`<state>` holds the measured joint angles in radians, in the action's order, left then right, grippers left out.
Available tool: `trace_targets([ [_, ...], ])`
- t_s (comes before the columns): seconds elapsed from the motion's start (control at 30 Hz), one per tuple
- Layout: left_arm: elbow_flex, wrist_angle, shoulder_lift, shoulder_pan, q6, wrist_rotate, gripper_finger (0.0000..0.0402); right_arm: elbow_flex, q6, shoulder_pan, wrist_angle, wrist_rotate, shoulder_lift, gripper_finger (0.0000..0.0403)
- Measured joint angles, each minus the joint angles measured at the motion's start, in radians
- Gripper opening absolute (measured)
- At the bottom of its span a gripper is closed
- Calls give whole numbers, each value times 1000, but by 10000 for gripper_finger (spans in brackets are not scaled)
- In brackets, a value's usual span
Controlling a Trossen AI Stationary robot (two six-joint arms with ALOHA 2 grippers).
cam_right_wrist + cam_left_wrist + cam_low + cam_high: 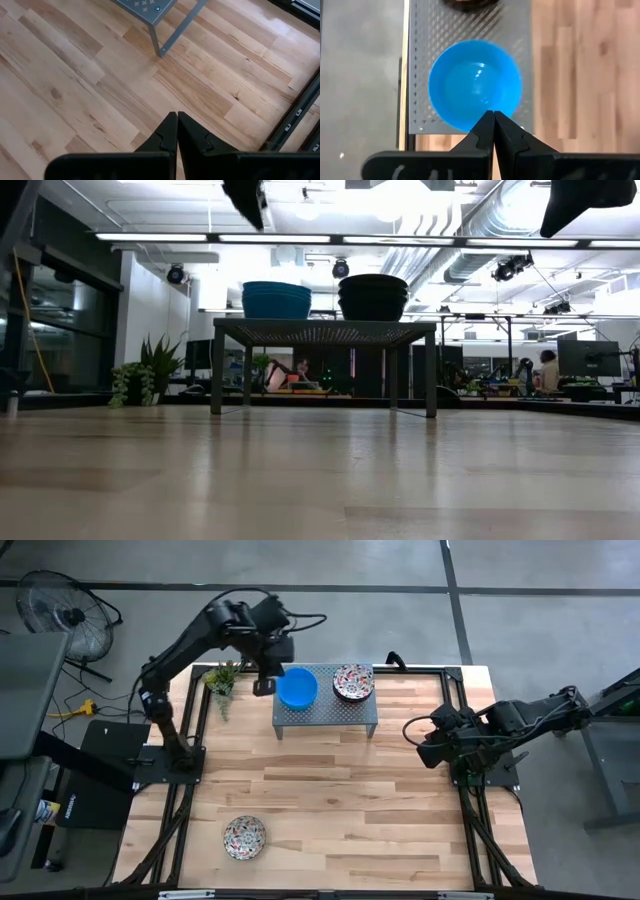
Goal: Pick & Place Mini bowls
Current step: Stack the white patterned bowl on top of the other white patterned bowls on the shelf
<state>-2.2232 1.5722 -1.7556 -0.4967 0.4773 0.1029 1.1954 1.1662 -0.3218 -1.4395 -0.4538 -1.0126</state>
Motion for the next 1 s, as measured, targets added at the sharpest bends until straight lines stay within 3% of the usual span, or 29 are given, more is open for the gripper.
trace_targets([
  [0.3,0,-2,84,181,-120,-12,0,0,-22,0,-1,29,0,0],
  [0.63,2,-3,128,443,-291,-160,0,0,-47,0,-1,27,0,0],
  [0.8,114,-4,147,542,-358,-184,0,0,-69,0,-2,7,0,1],
  [1.0,384,-49,255,648,-527,-269,0,0,-109,-21,-2,41,13,1],
])
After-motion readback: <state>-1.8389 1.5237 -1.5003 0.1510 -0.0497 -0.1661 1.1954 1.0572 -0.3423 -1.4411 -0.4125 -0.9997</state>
